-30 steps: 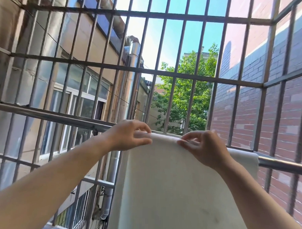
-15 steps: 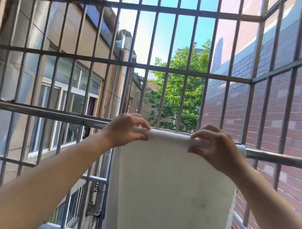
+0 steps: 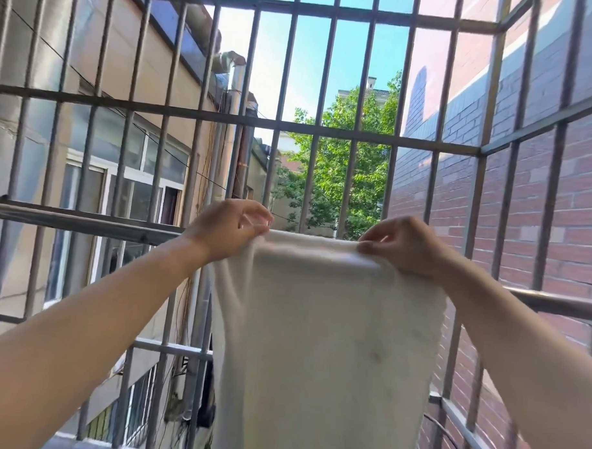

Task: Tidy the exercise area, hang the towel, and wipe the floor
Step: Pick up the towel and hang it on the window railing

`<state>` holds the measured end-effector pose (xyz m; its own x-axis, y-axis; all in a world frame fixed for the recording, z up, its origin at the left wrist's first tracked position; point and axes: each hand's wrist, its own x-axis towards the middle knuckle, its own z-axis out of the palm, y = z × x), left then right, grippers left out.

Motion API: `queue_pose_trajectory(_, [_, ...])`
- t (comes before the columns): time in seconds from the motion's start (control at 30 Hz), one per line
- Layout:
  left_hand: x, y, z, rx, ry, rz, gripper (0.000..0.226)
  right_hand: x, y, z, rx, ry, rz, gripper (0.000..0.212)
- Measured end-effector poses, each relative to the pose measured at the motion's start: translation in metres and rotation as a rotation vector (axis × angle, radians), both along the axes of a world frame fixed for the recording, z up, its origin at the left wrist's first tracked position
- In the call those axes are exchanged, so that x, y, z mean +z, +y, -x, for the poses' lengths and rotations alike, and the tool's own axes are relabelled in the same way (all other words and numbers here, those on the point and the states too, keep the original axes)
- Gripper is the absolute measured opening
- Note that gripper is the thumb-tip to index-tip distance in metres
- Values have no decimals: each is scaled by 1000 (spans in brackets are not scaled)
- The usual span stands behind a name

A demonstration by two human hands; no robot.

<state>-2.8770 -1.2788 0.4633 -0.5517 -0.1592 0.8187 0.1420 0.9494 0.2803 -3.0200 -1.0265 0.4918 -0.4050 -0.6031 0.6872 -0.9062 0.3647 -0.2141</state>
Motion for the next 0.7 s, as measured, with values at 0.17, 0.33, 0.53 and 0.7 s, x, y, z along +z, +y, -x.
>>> queue_pose_trajectory(0.17, [-20, 19, 1, -5, -313, 228, 39, -4, 2, -6, 48, -15, 18, 10])
queue_pose_trajectory(0.33, [-31, 17, 9, 205, -220, 429, 58, -30, 2, -29, -23, 102, -55, 27])
queue_pose_trajectory(0.53, [-26, 15, 14, 252, -183, 424, 69, -41, 12, -24, -137, 220, -122, 38])
queue_pose_trajectory(0.7, [-26, 13, 13, 248, -169, 405, 72, -41, 16, -21, -152, 230, -122, 39])
